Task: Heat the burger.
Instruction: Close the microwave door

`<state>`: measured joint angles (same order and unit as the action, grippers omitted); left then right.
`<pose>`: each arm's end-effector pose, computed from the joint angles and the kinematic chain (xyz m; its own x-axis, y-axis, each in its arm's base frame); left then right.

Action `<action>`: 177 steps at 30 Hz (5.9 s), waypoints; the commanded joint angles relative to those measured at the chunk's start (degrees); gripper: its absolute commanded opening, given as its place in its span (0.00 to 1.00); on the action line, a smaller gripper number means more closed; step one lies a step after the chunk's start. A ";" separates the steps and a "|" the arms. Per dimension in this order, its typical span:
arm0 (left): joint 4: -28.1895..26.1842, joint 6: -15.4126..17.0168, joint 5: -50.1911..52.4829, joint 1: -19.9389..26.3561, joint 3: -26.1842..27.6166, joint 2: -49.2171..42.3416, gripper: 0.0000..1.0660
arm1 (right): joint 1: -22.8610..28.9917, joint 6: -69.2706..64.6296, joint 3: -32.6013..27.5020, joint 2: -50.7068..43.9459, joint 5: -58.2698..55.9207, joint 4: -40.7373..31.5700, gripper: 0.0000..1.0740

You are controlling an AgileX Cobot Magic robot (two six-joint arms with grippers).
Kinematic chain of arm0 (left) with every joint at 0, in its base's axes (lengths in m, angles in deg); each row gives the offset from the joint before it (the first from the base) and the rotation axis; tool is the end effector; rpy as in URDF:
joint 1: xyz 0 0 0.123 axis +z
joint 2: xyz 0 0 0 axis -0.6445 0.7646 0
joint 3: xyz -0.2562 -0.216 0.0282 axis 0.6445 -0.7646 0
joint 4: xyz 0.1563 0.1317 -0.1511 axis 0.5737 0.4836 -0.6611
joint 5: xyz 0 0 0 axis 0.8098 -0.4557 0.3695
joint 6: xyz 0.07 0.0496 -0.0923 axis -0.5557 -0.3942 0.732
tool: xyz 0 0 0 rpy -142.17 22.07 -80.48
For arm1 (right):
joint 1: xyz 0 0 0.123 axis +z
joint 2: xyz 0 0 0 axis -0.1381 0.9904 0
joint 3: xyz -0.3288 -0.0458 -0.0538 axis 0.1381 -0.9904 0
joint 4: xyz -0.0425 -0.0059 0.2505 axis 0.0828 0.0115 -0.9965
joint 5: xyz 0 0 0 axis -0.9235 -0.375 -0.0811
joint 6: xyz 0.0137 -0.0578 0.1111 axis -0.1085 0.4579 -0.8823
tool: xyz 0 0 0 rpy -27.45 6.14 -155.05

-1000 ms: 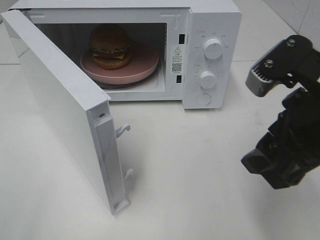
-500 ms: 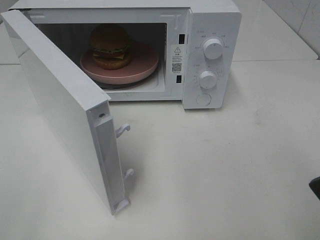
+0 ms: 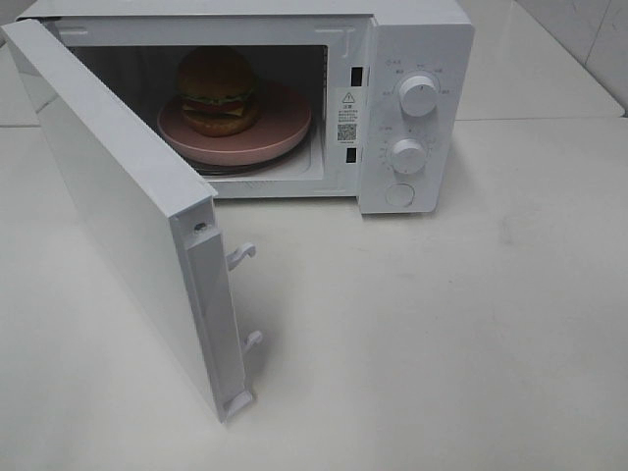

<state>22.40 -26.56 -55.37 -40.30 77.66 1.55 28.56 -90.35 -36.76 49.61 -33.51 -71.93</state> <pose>-0.0270 -0.0137 0.2653 -0.4561 -0.0068 -0.8899 0.0964 0.9937 -0.0571 0.0569 0.0326 0.2980 -0.6664 -0.4558 -0.5900 -0.5450 0.8378 -0.0317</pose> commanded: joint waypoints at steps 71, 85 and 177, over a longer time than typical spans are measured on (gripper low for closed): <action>-0.40 0.23 0.57 0.00 0.06 -0.86 0.92 | -28.36 -1.66 -8.77 -35.64 5.44 -0.97 0.67; -0.40 0.23 0.57 0.00 0.06 -0.86 0.92 | -28.36 -1.66 -8.77 -35.64 5.44 -0.97 0.66; 16.62 10.37 100.96 -0.29 -18.56 68.24 0.00 | -28.36 -1.66 -8.77 -35.64 5.44 -1.03 0.66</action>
<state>37.75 -16.76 43.81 -40.30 58.30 68.81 0.49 -91.84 -45.35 15.51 -28.24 -72.96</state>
